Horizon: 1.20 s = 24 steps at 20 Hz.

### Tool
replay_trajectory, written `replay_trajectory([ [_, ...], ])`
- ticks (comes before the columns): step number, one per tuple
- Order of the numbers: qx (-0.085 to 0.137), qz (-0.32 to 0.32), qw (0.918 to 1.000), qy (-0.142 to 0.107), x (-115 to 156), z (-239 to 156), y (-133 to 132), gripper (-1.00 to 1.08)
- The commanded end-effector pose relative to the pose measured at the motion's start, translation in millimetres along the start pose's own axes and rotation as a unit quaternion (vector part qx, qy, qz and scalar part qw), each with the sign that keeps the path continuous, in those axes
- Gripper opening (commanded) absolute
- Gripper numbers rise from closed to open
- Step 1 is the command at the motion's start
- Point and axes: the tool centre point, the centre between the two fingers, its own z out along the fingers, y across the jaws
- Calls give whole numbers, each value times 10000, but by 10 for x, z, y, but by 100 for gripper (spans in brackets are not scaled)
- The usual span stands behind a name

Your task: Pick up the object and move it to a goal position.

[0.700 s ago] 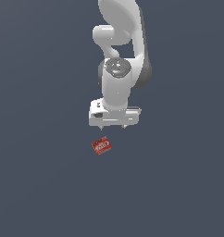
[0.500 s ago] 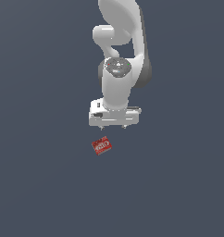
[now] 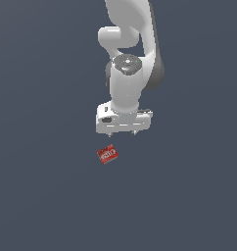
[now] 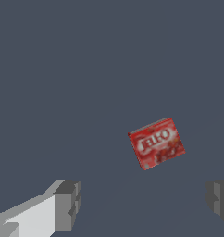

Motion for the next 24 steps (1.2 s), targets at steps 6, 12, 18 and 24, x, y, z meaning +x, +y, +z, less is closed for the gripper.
replay_trajectory([
  [6, 16, 195, 9998, -9, 3, 43, 19, 100],
  [12, 49, 677, 9977, -25, 12, 139, 65, 100],
  [18, 89, 1439, 9895, -52, 24, 292, 140, 100],
  [24, 120, 2399, 9707, -87, 32, 486, 243, 100],
])
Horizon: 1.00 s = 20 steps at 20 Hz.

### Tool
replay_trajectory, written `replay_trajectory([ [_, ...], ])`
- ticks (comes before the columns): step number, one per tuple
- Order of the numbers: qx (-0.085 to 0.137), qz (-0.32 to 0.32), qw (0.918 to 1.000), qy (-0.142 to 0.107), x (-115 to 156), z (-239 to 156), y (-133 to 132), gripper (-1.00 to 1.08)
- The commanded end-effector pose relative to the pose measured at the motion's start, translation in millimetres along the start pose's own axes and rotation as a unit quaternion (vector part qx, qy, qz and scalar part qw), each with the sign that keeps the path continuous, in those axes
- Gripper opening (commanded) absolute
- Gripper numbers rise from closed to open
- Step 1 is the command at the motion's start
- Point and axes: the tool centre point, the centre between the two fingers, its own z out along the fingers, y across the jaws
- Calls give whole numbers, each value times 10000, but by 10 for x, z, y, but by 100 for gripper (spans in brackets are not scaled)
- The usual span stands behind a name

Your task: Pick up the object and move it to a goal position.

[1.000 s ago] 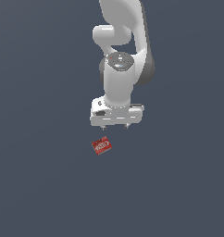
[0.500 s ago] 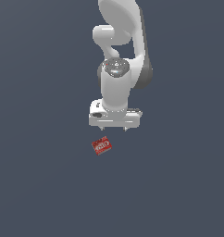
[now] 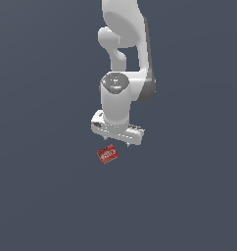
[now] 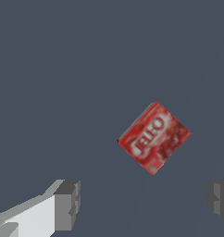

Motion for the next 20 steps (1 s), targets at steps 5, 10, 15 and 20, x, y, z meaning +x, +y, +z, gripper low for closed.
replay_trajectory([
  [5, 18, 1076, 9942, -27, 56, 208, 110, 100],
  [10, 17, 1889, 9820, -38, 96, 364, 202, 100],
  [15, 6, 2636, 9646, -39, 131, 508, 293, 100],
  [20, -6, 3177, 9482, -33, 155, 613, 364, 100],
])
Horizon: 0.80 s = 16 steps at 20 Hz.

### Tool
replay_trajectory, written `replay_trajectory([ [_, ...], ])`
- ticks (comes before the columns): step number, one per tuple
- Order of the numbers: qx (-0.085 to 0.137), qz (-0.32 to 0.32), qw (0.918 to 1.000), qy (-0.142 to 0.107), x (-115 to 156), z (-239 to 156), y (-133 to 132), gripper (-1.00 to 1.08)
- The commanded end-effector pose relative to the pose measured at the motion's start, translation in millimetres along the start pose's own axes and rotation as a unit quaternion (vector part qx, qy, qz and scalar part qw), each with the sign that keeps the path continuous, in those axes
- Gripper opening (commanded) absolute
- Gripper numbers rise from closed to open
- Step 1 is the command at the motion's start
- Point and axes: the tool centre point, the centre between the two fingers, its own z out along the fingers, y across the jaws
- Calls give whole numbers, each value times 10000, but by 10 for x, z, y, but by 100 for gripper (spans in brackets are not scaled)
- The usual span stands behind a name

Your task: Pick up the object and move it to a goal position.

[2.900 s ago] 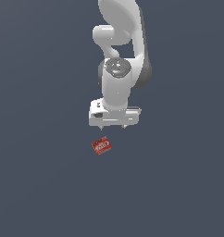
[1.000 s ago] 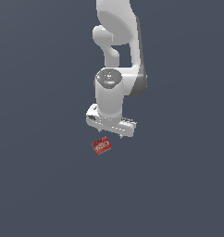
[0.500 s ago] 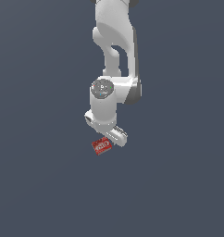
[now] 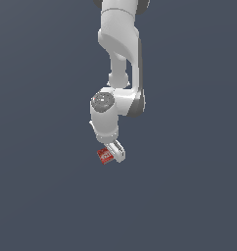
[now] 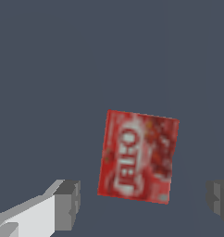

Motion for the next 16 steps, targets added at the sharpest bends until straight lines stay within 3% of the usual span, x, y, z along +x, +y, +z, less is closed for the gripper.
replay_trajectory([
  [1, -2, 257, 9997, 7, 28, 45, 19, 100],
  [8, -8, 637, 9980, 17, 69, 114, 50, 100],
  [16, -10, 652, 9979, 17, 70, 178, 55, 100],
])
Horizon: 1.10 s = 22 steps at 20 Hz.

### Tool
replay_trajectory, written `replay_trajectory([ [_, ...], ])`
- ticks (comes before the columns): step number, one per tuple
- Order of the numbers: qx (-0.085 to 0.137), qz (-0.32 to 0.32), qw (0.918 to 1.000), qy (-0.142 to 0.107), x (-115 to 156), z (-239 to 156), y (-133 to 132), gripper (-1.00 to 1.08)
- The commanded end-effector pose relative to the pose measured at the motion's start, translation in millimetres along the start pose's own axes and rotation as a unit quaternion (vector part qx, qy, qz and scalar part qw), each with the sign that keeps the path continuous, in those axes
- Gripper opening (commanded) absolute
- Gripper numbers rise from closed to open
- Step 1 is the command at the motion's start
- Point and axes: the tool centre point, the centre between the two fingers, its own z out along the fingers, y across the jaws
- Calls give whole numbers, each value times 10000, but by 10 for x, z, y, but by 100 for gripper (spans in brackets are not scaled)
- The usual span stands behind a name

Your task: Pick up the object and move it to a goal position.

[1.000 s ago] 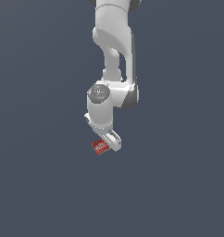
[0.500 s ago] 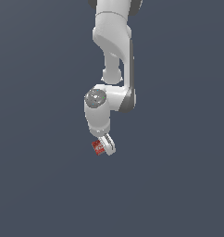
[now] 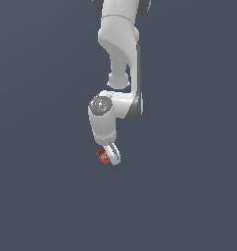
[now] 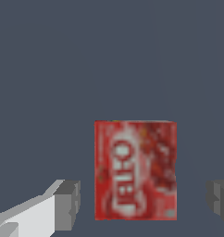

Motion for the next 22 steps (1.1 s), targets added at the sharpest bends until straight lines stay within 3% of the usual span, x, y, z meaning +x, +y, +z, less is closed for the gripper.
replay_trajectory([
  [1, -4, 2, 10000, -2, -3, 66, 4, 100],
  [13, -4, 25, 10000, -2, 0, 477, 4, 100],
  [14, -4, 25, 10000, -2, 0, 477, 4, -100],
  [22, -4, 25, 10000, -2, 0, 477, 4, -100],
])
